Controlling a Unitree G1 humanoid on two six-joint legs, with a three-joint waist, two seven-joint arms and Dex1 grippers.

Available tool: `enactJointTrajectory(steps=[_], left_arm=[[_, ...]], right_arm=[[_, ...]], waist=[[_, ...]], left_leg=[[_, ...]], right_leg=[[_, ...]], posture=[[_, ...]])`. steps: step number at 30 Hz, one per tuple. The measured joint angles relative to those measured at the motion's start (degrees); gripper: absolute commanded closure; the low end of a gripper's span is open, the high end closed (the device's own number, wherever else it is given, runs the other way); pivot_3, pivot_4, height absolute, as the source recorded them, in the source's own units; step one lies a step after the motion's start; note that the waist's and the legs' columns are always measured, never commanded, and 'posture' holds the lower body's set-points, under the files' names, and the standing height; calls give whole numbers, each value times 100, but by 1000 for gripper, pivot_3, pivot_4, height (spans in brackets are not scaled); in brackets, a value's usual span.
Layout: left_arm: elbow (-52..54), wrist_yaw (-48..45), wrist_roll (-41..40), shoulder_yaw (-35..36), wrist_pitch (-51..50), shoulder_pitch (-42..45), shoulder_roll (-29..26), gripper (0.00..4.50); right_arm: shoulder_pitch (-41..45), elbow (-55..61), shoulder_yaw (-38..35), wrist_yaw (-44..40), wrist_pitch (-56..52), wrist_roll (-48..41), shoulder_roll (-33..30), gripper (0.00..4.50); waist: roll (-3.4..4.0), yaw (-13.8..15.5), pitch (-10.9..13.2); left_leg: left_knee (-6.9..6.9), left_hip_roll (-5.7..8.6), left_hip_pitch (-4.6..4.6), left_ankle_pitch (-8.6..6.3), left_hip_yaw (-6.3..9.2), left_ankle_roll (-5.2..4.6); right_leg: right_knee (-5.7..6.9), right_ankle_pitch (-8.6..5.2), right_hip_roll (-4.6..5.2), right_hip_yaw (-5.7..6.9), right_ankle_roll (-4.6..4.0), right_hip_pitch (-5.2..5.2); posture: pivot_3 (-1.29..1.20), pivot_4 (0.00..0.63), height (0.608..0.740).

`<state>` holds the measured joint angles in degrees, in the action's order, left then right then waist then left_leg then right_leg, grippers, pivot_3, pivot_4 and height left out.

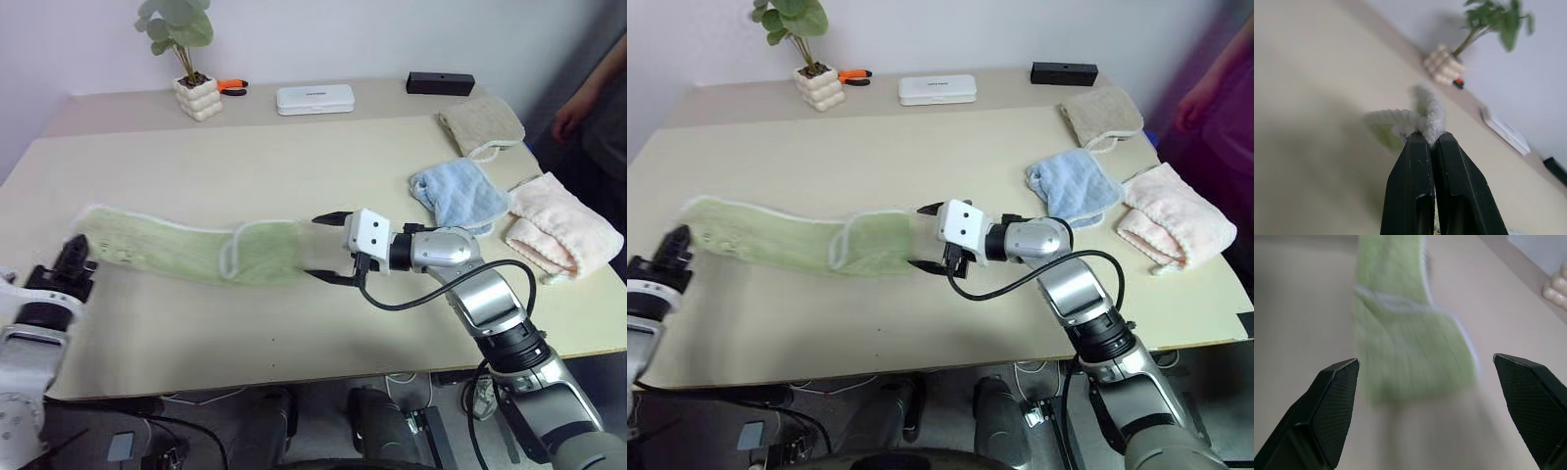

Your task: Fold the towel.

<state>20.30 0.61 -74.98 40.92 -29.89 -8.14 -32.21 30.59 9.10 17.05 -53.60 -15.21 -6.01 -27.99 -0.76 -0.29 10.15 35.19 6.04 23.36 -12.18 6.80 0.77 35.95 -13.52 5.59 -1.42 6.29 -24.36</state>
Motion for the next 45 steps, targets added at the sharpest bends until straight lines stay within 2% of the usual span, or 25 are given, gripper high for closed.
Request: enactJointTrajectory(steps=[4,8,10,12,15,23,26,30,31,32,34,35,38,40,41,43,45], left_arm=[[268,-735,350,-306,-138,64,-534,4455],[832,-1804,1056,-1500,-476,226,-1333,4455],[962,-2175,1414,-2036,-570,294,-1453,4455],[962,-2455,1832,-2741,-645,563,-1472,4455],[863,-2604,2163,-3337,-724,971,-1177,4455],[721,-2983,2723,-4012,-870,1296,-866,4455],[670,-3074,2836,-4022,-950,1294,-813,3615],[672,-3209,2859,-3890,-990,1161,-819,1531],[673,-3223,2812,-3782,-1009,1092,-819,1078],[674,-3230,2721,-3597,-1065,1021,-821,1069],[686,-3253,2345,-2993,-1176,871,-834,1069],[692,-3269,2144,-2743,-1216,815,-836,1326],[744,-3230,1615,-1987,-1241,704,-834,2540],[786,-3075,1550,-1683,-1232,713,-835,3574],[785,-2965,1560,-1614,-1232,737,-835,4076],[781,-2806,1672,-1608,-1225,794,-835,4076],[724,-2608,2116,-1789,-1149,915,-835,4076]], right_arm=[[0,-49,0,1,3,11,2,0],[1,-162,15,28,73,38,42,0],[-9,-200,25,35,101,72,46,0],[-18,-269,32,45,135,111,49,0],[-26,-282,50,60,172,140,62,0],[-102,-282,52,155,205,254,56,0],[-112,-282,52,168,205,267,56,0],[-115,-282,51,176,205,288,58,0],[-114,-283,50,176,204,288,60,260],[-111,-291,45,175,198,287,60,551],[-97,-326,13,173,158,246,71,1359],[-85,-332,-20,170,113,207,89,1839],[2,-333,-189,171,-98,-20,225,3376],[144,-330,-237,189,-234,-171,350,4430],[213,-316,-263,215,-318,-230,441,4500],[281,-314,-267,283,-438,-310,588,4500],[440,-368,-207,448,-560,-305,897,4500]], waist=[[-1,-12,1],[4,-41,3],[10,-70,6],[10,-60,7],[8,-46,7],[7,-43,7],[7,-42,7],[7,-47,8],[7,-52,8],[7,-53,8],[6,-52,8],[7,-51,8],[5,-44,9],[6,-44,8],[5,-44,8],[5,-41,8],[5,-42,8]], left_leg=[[-2,1,0,0,-1,0],[-5,2,0,0,-7,0],[-11,0,0,-1,-13,0],[-13,-5,0,0,-9,0],[-10,-4,1,0,-8,0],[-9,-2,1,0,-8,0],[-8,-3,1,0,-7,-1],[-8,-2,1,0,-7,-1],[-8,-3,1,0,-7,-1],[-8,-4,1,0,-6,-1],[-8,-4,1,0,-4,-1],[-8,-4,1,0,-5,-1],[-7,-4,1,0,-4,-1],[-7,-4,1,0,-4,-1],[-7,-4,1,0,-4,0],[-6,-2,1,0,-4,-1],[-6,-2,0,1,-4,0]], right_leg=[[-1,0,1,-1,0,0],[-2,0,1,-4,0,-2],[0,1,-1,-11,0,-10],[3,1,-3,-9,0,-12],[4,1,-3,-8,2,-12],[4,3,-1,-8,5,-11],[5,3,-1,-8,5,-11],[4,3,-1,-8,5,-11],[5,3,-1,-8,5,-11],[5,3,-1,-8,5,-12],[6,3,-1,-7,4,-13],[6,2,-1,-7,5,-13],[5,2,1,-7,4,-12],[6,2,1,-7,4,-11],[6,2,0,-7,5,-11],[5,3,0,-7,6,-10],[8,5,-2,-7,8,-11]], posture=[[0,150,740],[0,150,740],[0,150,740],[0,150,740],[0,150,740],[0,150,740],[0,150,740],[0,150,740],[0,150,740],[0,150,740],[0,150,740],[0,150,740],[0,150,740],[0,150,740],[0,150,740],[0,150,740],[0,150,740]])
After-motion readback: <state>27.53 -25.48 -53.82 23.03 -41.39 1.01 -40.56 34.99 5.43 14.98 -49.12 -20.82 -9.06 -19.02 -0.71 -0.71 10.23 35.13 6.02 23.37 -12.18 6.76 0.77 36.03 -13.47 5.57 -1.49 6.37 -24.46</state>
